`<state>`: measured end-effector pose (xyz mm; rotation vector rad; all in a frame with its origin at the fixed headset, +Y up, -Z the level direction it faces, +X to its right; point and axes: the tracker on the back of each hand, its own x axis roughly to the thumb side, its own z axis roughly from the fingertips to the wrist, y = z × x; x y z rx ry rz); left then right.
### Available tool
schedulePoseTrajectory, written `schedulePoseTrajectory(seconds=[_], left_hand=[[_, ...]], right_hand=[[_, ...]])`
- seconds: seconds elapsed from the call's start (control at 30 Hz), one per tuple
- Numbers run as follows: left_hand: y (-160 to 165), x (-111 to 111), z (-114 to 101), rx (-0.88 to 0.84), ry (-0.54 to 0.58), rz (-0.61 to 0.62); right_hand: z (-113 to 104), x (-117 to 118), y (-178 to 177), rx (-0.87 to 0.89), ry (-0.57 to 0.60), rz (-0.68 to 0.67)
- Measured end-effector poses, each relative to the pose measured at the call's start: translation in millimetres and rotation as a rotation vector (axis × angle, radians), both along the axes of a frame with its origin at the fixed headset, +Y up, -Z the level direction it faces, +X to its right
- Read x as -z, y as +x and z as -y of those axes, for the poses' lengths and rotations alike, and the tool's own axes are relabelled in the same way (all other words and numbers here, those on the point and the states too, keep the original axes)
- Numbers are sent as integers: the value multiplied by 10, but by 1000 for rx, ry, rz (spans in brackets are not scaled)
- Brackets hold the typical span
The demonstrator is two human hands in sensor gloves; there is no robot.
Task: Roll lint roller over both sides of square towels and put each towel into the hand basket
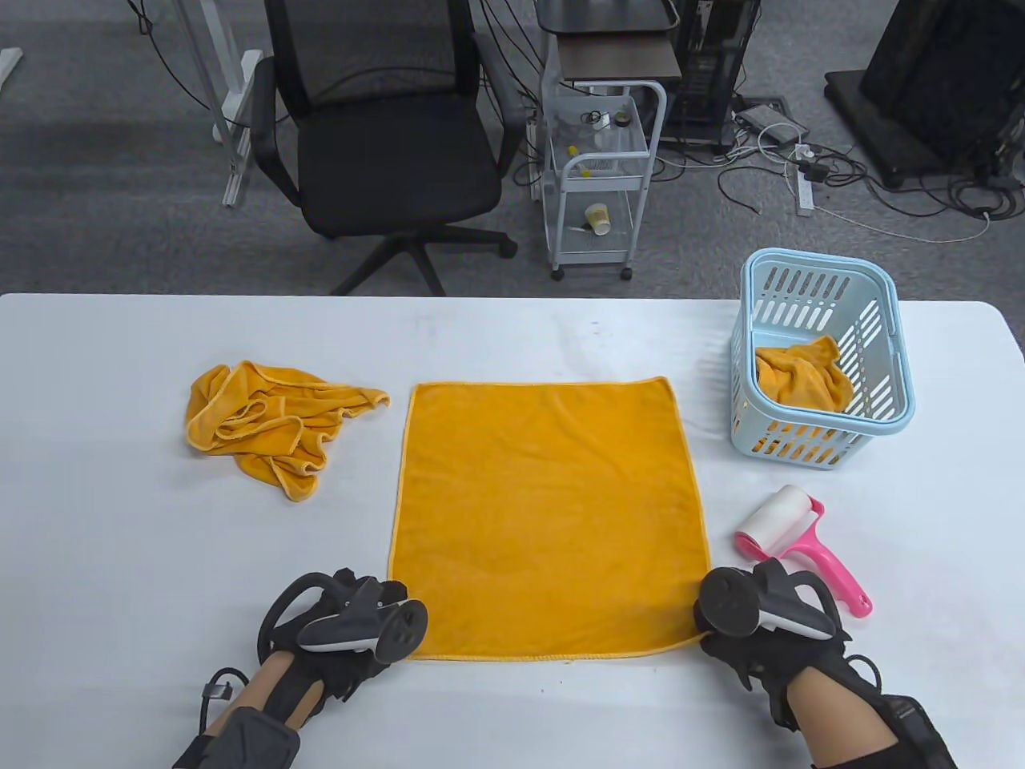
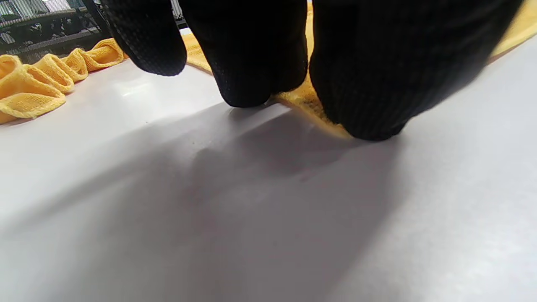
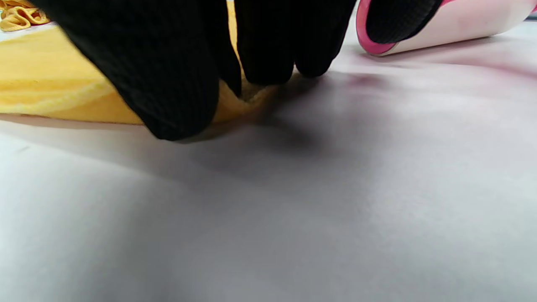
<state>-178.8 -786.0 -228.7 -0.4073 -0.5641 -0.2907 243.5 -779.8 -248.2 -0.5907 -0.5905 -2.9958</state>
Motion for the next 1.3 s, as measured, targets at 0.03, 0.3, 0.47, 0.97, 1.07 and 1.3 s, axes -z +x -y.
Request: schedulePoseTrajectory(seconds=[0.03, 0.3, 0.47, 0.97, 1.07, 1.3], left_hand=[[6, -5, 2, -4, 9, 5], [27, -4, 15, -37, 34, -4], [43, -16, 28, -38, 32, 6], [-317, -308, -1541, -715, 10, 3], [-416, -444, -2036, -849, 80, 42], [-693, -214, -2790, -1115, 122, -41]], right_hand=[[-1, -1, -2, -2, 1, -1], [-2, 0, 1, 12, -1, 7], [-24, 4, 30, 56, -38, 4], [-1459, -160, 487, 793, -71, -81], [-1945, -241, 561, 943, -25, -155], [-2631, 96, 703, 1106, 29, -71]])
